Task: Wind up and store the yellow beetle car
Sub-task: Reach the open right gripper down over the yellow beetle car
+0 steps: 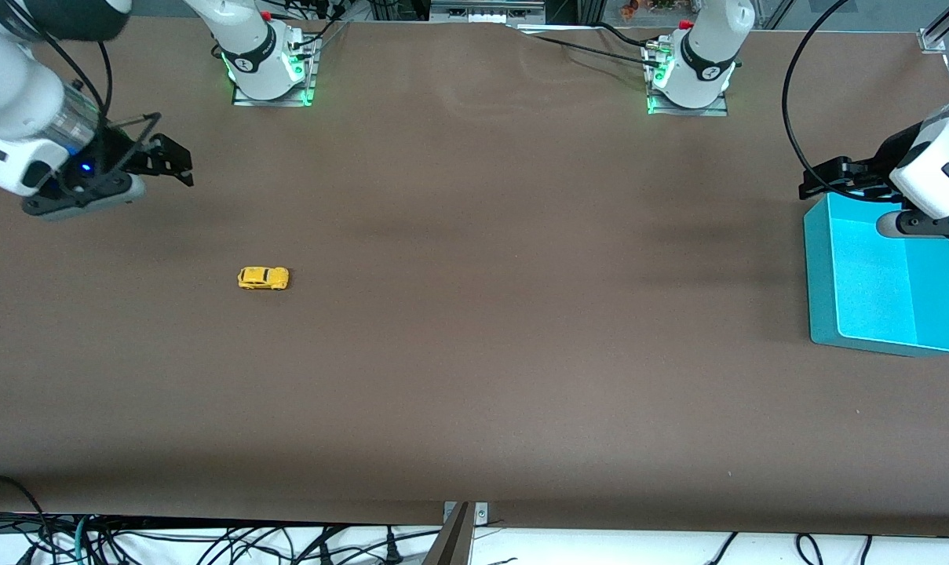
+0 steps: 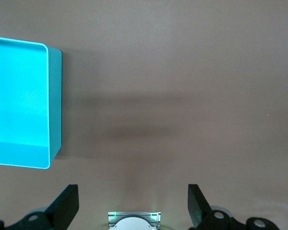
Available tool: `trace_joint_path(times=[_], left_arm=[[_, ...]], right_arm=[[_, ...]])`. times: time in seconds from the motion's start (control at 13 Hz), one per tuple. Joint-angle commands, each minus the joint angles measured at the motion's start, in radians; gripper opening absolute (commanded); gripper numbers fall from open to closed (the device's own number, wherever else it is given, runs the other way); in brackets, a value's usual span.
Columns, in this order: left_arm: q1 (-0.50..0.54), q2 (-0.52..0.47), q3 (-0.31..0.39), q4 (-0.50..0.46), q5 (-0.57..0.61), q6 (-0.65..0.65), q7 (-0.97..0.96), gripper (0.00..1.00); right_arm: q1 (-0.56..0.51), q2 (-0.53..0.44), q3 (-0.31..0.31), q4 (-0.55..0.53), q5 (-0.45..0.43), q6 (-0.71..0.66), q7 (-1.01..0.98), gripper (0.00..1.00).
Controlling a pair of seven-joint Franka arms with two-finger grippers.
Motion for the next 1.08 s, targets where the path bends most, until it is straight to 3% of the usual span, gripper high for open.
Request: trace_joint_path(times=[0.0, 0.23, 0.54, 1.0], left_arm=[[0.003, 0.002, -0.003, 0.006, 0.007, 0.005, 0.022, 1.00], [0.003, 0.002, -0.003, 0.006, 0.001, 0.005, 0.022, 1.00], [0.003, 0.002, -0.005, 0.008, 0.001, 0.005, 0.022, 1.00], [0.003, 0.002, -0.005, 0.006, 0.001, 0.005, 0.022, 1.00]], right_arm=[[-0.007, 0.000, 0.014, -0.136, 0.000, 0.161, -0.183, 1.00], [-0.007, 0.050, 0.030, -0.200, -0.003, 0.257, -0.376, 1.00], [-0.008, 0.130, 0.030, -0.308, -0.038, 0.482, -0.611, 1.00], [-0.014, 0.306, 0.030, -0.339, -0.062, 0.698, -0.950, 1.00]])
